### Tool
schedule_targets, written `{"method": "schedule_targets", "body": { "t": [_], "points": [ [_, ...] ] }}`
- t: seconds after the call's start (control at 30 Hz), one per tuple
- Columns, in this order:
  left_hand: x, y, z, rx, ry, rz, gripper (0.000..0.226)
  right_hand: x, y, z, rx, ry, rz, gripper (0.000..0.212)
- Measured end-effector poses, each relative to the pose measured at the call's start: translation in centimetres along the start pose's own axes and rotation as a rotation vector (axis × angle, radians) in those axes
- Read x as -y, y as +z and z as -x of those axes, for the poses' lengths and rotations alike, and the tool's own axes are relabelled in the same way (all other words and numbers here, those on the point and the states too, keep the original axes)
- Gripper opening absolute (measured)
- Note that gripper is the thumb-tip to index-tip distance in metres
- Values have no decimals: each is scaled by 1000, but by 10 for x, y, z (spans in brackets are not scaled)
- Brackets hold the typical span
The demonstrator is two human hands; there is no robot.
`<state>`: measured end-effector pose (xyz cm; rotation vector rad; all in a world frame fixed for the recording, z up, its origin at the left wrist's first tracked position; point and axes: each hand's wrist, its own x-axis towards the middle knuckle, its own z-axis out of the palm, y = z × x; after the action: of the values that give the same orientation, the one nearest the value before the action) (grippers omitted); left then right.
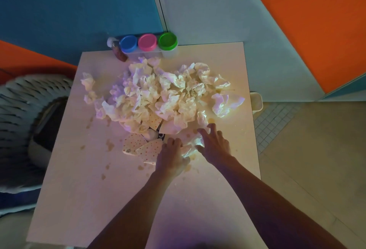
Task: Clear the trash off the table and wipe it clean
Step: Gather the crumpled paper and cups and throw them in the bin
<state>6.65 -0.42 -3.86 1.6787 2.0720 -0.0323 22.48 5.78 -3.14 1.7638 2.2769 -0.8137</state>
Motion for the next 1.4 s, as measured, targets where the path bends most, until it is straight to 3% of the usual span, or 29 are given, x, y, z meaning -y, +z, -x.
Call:
{"method": "schedule_targets", "body": {
  "t": [0.23,0.4,0.6,0.77,0.9,1.1,1.27,1.4],
  "points": [
    [-3,-3,3,17,-34,117,51,-4,5,-4,21,-20,-48,39],
    [-16,-23,-6,-8,-29,195,49,-17,-5,1,-47,73,-151,34],
    [-54,-35,-37,-27,143,107,41,-38,-22,3,-217,125,-306,16],
    [-82,-27,-61,33,264,-30,43,-54,-43,-8,-300,101,-441,25],
    [-87,-14,-79,101,229,-87,46,-64,-61,-20,-364,50,-449,44],
    [-88,-3,-89,76,175,-132,45,-75,-84,-49,-200,21,-279,71],
    [-90,-4,-87,45,191,-124,42,-75,-86,-73,-26,2,-47,79],
    [-93,-4,-88,53,164,-77,53,-76,-78,-83,92,25,52,81]
  ]
}}
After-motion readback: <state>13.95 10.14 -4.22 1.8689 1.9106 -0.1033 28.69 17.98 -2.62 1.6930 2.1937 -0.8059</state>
